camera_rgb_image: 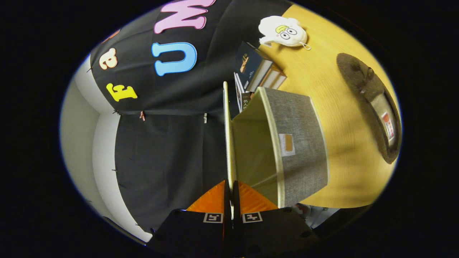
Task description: Open the storage box then place both shoes into the box .Put the left shoe in first, then the right shoe, with the right side of both shoes facing outward in a uniform manner.
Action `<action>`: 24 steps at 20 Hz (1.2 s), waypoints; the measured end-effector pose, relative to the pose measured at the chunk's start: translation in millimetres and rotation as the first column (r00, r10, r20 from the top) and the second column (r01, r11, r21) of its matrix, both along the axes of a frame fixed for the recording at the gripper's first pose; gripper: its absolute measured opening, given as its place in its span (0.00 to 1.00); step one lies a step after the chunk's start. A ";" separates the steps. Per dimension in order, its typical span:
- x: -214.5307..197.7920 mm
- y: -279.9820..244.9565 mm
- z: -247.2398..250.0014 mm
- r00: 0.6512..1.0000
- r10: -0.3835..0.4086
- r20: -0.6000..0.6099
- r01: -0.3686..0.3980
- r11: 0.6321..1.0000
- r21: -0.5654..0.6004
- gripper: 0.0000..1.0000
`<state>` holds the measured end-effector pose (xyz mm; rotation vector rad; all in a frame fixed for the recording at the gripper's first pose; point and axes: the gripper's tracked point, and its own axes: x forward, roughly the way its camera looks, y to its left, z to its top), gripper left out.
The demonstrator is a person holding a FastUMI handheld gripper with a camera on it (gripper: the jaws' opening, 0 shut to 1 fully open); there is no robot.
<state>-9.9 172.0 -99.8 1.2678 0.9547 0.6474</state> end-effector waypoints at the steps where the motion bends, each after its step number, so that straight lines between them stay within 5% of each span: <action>1: 1.8 7.4 7.1 1.000 0.011 0.017 -0.011 1.000 -0.002 0.05; 15: 19.2 150.6 84.6 0.978 0.147 0.146 -0.140 0.988 -0.060 0.05; 24: 24.6 268.1 53.3 0.949 0.244 0.202 -0.189 0.948 -0.257 0.07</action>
